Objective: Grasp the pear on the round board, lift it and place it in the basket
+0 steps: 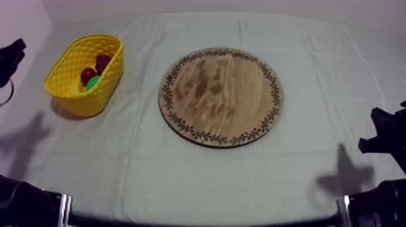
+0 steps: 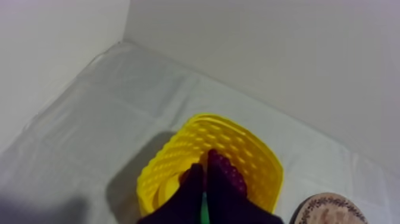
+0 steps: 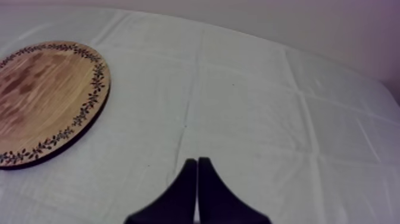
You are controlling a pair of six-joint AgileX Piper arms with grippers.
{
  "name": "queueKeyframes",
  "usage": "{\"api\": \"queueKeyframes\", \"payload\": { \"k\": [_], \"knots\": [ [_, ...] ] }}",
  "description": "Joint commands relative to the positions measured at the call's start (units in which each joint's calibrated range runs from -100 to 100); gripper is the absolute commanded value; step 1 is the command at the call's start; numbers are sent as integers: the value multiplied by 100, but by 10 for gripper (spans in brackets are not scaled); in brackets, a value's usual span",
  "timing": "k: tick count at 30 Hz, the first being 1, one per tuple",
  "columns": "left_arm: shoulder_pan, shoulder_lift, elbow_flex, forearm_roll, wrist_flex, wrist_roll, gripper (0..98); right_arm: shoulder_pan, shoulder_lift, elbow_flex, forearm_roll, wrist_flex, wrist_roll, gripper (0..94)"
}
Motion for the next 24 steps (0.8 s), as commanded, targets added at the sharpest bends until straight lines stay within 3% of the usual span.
{"api": "queueKeyframes", "payload": {
  "k": [1, 11, 16, 18, 22, 24],
  "knots": [
    [16, -1517, 596, 3, -72, 2, 0, 0, 1, 5, 1, -1, -1, 5],
    [150, -3657, 1956, 7, -995, 278, 0, 0, 1, 5, 1, -1, 1, 5],
    [276, -4106, 2374, 103, -844, 143, 0, 0, 1, 5, 1, -1, -1, 5],
    [279, -4163, 2476, 392, -769, -155, 0, 0, 1, 5, 1, -1, -1, 5],
    [188, -4205, 2735, 1394, -620, -1224, 0, 0, 1, 5, 1, -1, -1, 5],
    [150, -4211, 2805, 1763, -419, -1644, 0, 0, 1, 5, 1, -1, -1, 5]
  ]
}}
